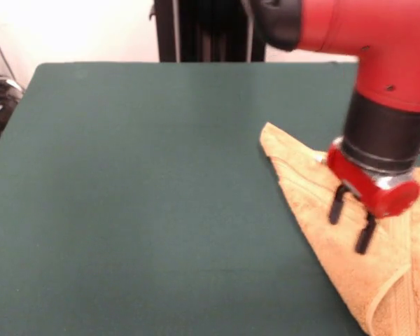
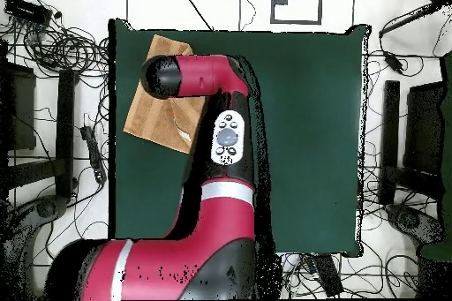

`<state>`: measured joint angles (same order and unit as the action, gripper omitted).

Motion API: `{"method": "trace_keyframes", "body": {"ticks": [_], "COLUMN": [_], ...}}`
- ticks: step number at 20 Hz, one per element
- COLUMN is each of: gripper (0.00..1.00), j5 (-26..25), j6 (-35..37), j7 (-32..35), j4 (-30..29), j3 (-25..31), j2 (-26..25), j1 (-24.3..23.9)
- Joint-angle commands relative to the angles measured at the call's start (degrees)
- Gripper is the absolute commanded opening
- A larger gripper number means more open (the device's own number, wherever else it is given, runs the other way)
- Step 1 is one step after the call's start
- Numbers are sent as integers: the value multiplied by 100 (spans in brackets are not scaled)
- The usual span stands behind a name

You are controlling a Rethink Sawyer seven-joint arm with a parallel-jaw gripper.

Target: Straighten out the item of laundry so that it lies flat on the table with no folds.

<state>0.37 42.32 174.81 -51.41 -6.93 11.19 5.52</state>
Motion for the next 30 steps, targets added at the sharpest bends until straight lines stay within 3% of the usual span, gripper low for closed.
{"method": "trace_keyframes", "body": {"ticks": [1, 3, 5, 8, 12, 14, 16, 25, 30], "gripper": [100, 100, 100, 100, 100, 100, 100, 100, 100], "j5": [227, 277, 194, -97, -483, -560, -714, -1475, -1729], "j6": [202, 291, 296, 82, -508, -835, -802, -725, -835], "j7": [54, 98, -305, -1370, -2749, -3006, -3208, -4332, -4116], "j4": [270, 224, 81, -115, -804, -1379, -1575, -1675, -2088], "j3": [672, 656, 725, 1008, 1666, 2034, 2159, 2733, 2670], "j2": [39, 141, 314, 485, 797, 956, 991, 1020, 1204], "j1": [505, 598, 637, 562, 240, -39, -221, -758, -837]}}
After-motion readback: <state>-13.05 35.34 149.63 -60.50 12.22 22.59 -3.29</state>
